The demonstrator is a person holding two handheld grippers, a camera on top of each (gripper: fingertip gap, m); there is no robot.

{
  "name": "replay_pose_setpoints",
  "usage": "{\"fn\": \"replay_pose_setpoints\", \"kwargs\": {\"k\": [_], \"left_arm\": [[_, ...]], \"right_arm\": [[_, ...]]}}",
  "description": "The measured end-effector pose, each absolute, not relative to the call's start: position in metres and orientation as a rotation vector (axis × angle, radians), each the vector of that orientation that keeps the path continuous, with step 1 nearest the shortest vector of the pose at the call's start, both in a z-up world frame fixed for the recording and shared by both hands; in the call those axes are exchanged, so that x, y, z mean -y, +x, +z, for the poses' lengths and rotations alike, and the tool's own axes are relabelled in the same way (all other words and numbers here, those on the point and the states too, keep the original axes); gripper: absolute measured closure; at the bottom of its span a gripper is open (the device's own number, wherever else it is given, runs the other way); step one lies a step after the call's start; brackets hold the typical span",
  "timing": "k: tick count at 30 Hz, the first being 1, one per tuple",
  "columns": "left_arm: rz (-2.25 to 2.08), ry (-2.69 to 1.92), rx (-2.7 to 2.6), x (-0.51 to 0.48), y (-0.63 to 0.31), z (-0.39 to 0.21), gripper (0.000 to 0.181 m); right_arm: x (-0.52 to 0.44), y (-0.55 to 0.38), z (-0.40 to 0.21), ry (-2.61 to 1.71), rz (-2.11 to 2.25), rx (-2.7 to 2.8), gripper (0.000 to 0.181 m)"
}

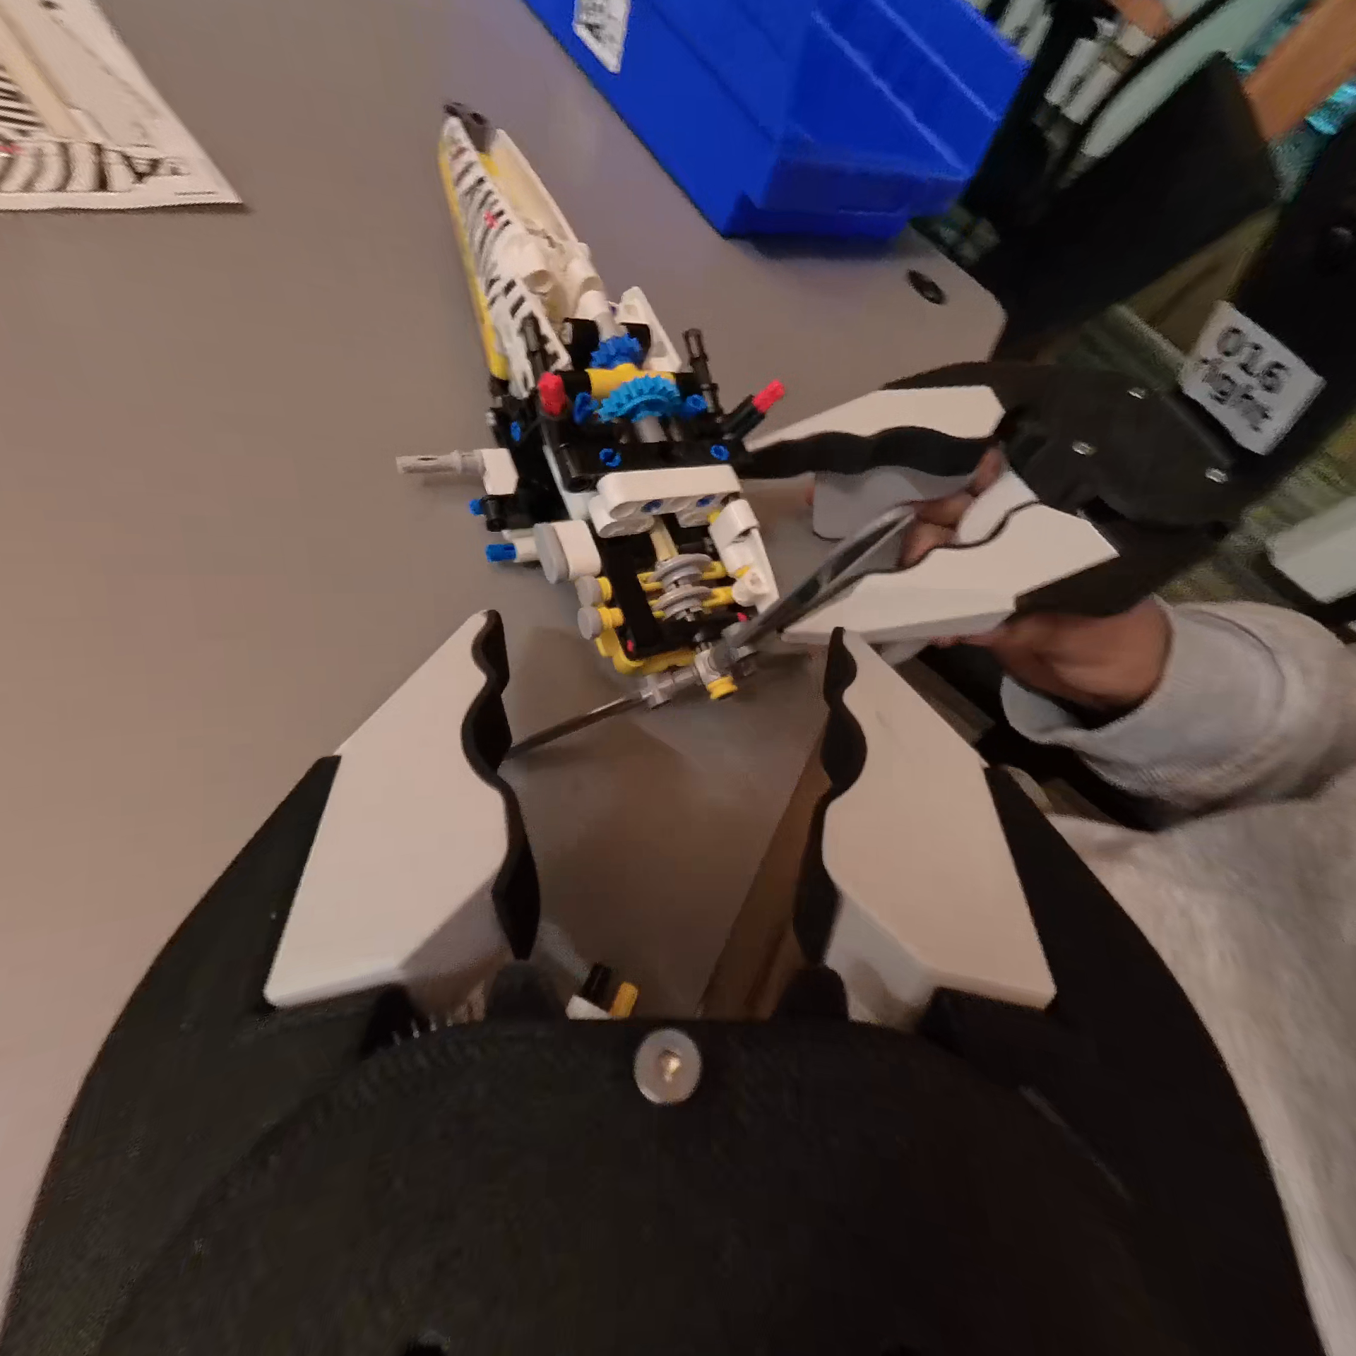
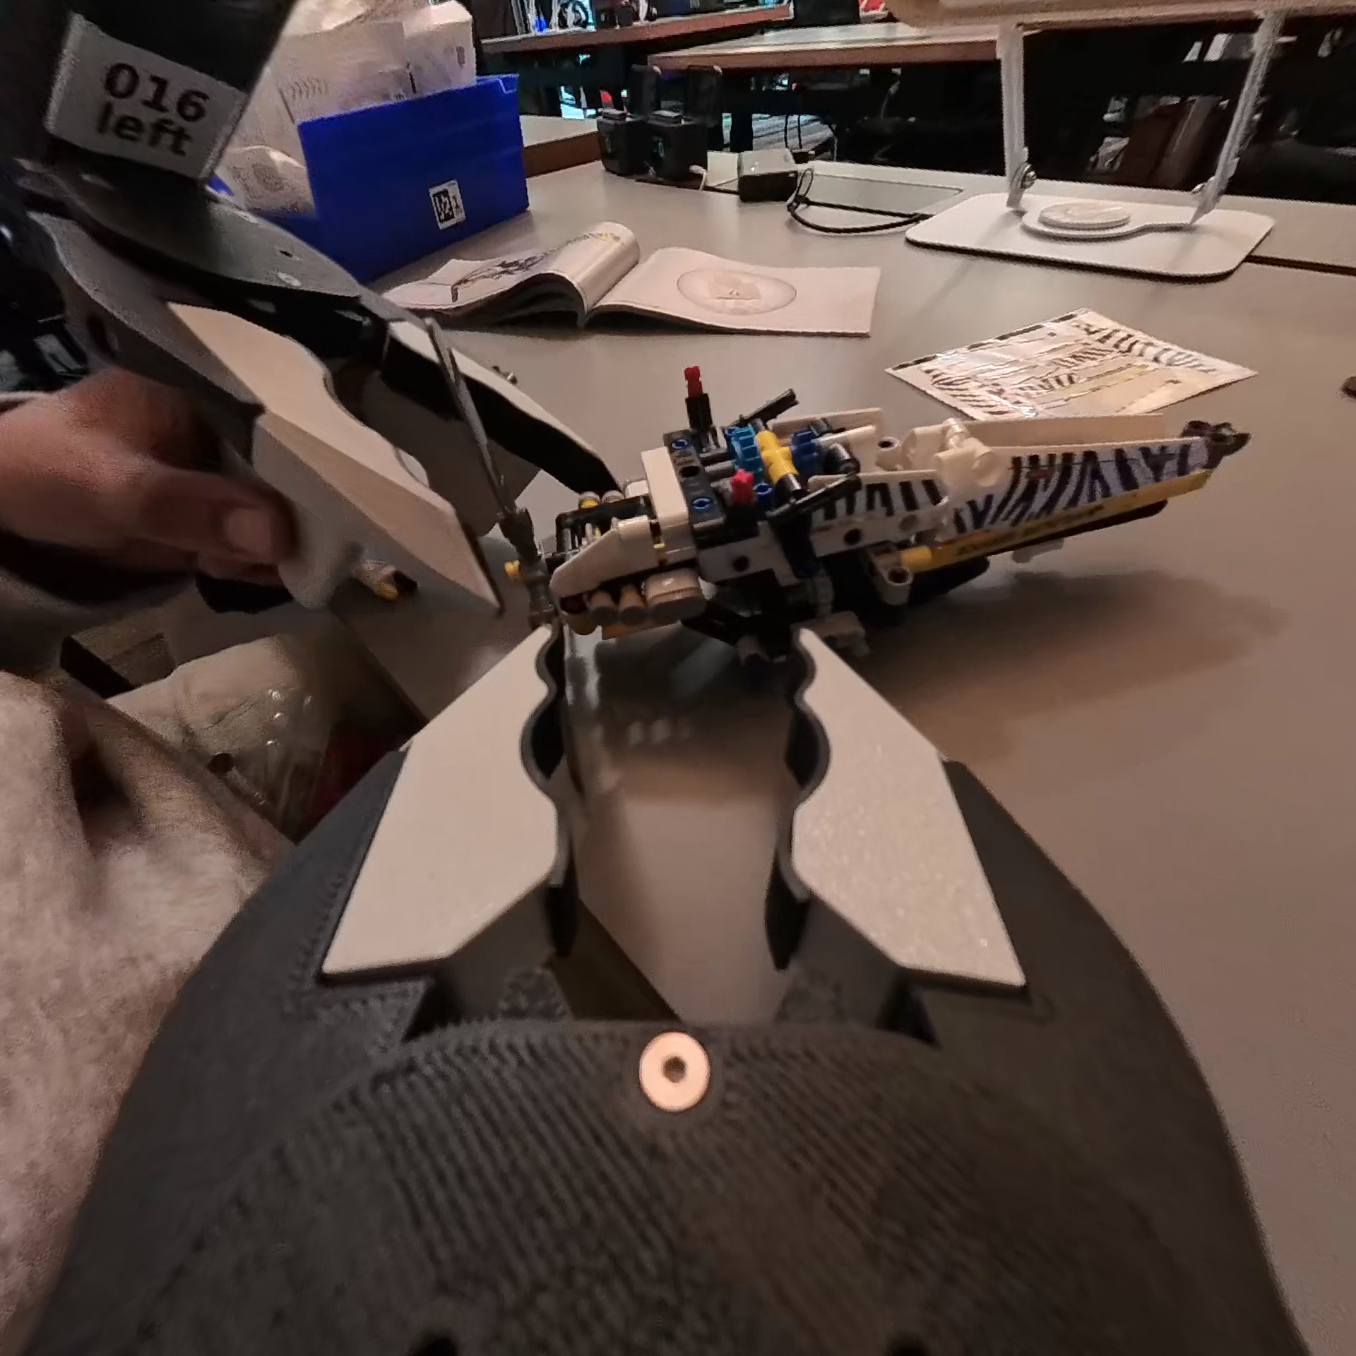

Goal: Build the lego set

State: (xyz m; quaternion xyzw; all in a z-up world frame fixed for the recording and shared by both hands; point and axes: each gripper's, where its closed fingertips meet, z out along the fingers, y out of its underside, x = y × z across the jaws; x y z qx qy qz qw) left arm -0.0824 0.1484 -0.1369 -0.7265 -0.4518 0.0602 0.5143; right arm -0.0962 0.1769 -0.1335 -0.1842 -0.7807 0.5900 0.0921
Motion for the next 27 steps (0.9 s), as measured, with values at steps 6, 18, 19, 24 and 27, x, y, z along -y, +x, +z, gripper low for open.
{"fn": "replay_pose_setpoints", "kwargs": {"k": [6,18,19,24,27], "left_arm": [[0.267,-1.711,1.16,-0.148,-0.09,-0.138,0.106],[0.19,-1.716,1.129,-0.153,-0.087,-0.139,0.129],[0.187,-1.716,1.128,-0.153,-0.087,-0.139,0.129],[0.189,-1.717,1.128,-0.153,-0.087,-0.138,0.13],[0.177,-1.706,1.134,-0.154,-0.087,-0.139,0.129]], "right_arm": [[-0.168,-0.091,-0.136,-0.465,1.733,2.31,0.132],[-0.164,-0.089,-0.136,-0.423,1.726,2.31,0.142],[-0.164,-0.089,-0.136,-0.423,1.726,2.312,0.142],[-0.164,-0.089,-0.136,-0.431,1.728,2.316,0.142],[-0.168,-0.091,-0.137,-0.431,1.696,2.313,0.137]]}}
